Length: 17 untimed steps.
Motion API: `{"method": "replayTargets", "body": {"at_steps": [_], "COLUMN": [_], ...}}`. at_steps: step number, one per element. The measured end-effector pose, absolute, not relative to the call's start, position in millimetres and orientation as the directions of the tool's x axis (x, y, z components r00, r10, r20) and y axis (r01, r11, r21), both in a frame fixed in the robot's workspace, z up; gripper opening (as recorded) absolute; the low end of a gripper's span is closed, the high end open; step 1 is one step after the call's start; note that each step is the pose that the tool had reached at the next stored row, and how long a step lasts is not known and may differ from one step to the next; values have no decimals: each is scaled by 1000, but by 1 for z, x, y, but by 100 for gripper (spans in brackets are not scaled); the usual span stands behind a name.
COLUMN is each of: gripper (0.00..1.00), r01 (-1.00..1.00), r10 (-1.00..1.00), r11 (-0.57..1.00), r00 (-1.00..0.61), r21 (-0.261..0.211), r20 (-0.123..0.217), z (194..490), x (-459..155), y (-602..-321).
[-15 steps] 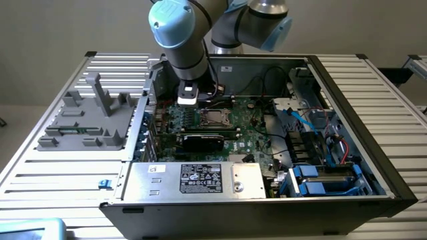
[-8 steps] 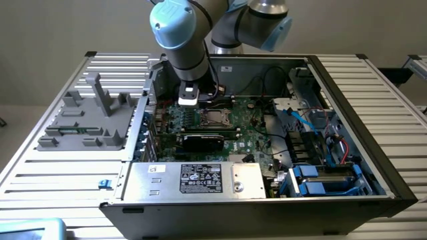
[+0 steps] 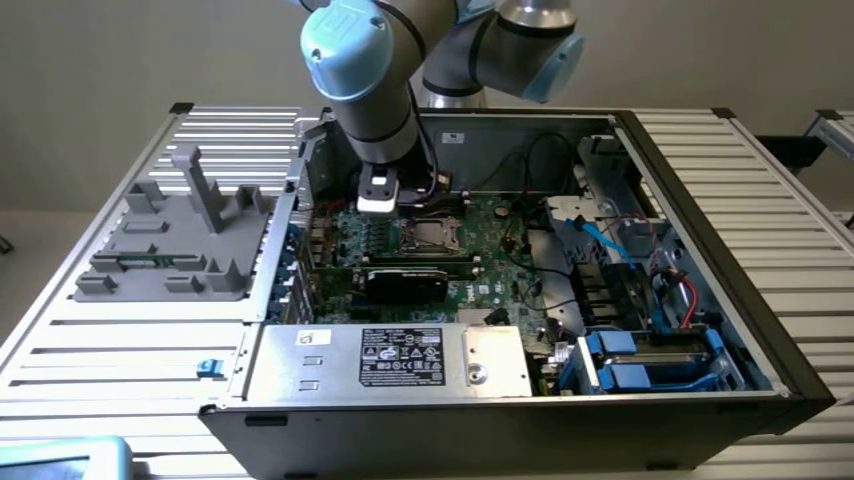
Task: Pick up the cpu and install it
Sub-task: 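Install the first cpu locking lever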
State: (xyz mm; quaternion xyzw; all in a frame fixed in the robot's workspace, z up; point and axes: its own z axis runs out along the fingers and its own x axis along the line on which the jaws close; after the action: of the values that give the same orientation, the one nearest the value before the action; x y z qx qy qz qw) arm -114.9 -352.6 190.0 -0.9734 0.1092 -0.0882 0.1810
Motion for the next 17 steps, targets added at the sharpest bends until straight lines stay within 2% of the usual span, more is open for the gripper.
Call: {"method": "replayTargets", "body": {"at_steps": [17], "gripper": [11], "r01": [-189], "r10": [-253], "r11": [-909], "r00": [958], "r21": [-372], "r20": [132], "z": [187], "x": [-112], "y": [-353]}}
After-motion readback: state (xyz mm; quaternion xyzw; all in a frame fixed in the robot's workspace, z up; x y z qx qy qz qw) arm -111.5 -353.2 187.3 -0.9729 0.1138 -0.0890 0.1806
